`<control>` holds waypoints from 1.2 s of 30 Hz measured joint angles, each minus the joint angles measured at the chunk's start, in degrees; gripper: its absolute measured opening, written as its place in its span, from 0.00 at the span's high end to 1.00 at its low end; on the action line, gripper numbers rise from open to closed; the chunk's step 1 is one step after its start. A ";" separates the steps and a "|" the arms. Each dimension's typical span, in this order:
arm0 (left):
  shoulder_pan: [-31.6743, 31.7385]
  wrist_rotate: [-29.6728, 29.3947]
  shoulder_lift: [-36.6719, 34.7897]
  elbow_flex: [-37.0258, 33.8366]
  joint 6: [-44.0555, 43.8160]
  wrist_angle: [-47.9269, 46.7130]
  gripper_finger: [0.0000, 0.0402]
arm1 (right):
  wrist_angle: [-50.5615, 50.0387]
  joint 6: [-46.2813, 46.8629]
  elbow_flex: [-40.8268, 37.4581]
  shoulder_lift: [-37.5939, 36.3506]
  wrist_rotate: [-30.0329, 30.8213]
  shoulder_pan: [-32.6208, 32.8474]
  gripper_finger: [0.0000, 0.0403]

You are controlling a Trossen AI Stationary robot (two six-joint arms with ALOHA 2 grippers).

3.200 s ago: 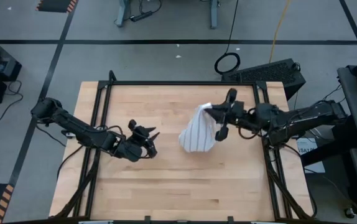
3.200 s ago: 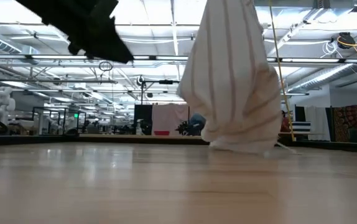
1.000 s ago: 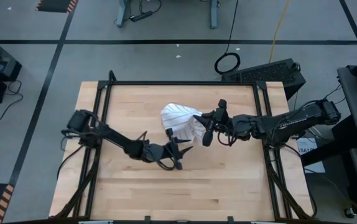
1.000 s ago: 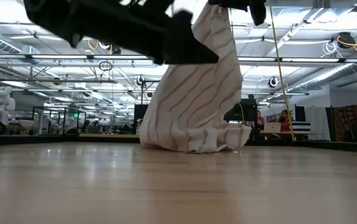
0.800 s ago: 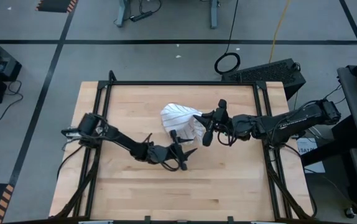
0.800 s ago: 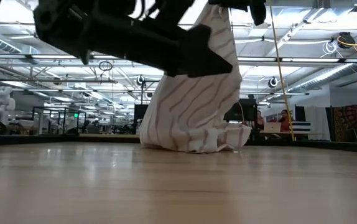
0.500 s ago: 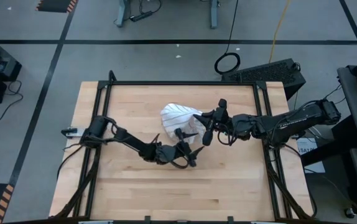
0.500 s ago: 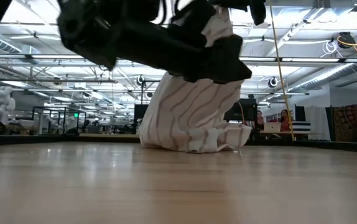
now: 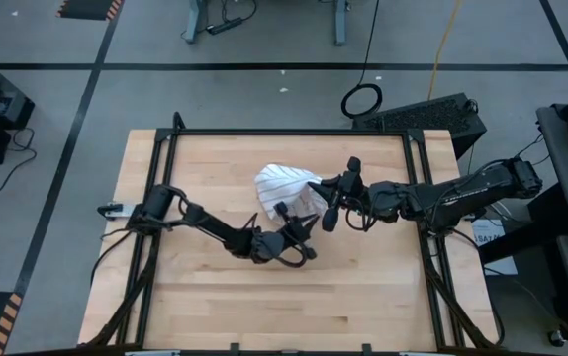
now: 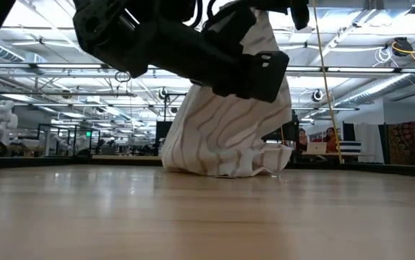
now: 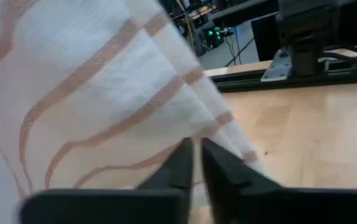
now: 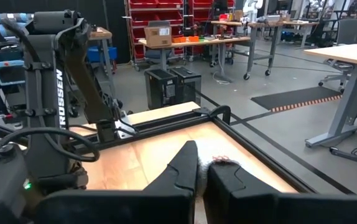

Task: Roll towel into tight, uniform cylinder
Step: Fold the white brown kitchen towel

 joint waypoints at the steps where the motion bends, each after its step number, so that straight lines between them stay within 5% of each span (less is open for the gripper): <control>1: -0.12 -0.06 0.00 0.00 0.38 0.30 0.96 | -0.22 -0.01 0.00 0.01 -0.01 0.00 0.99; 9: -0.64 2.08 -0.26 -0.02 -9.85 -1.81 0.88 | -1.15 -0.18 0.00 0.00 0.01 0.00 0.99; 19: 0.02 1.33 -0.28 -0.02 -15.85 -1.58 0.50 | 0.66 -0.05 0.00 0.00 -0.06 0.00 0.99; 24: 2.47 3.42 -0.28 -0.02 -17.37 -1.21 0.41 | 0.75 0.71 0.00 0.01 -0.08 0.00 0.99; 29: 3.46 5.00 -0.28 -0.02 -17.30 -1.24 0.50 | 0.54 1.05 0.02 0.50 -0.23 0.00 0.99; 36: 3.45 4.19 -0.33 -0.02 -10.38 1.44 0.92 | 0.52 1.12 0.04 0.81 -0.27 0.00 0.99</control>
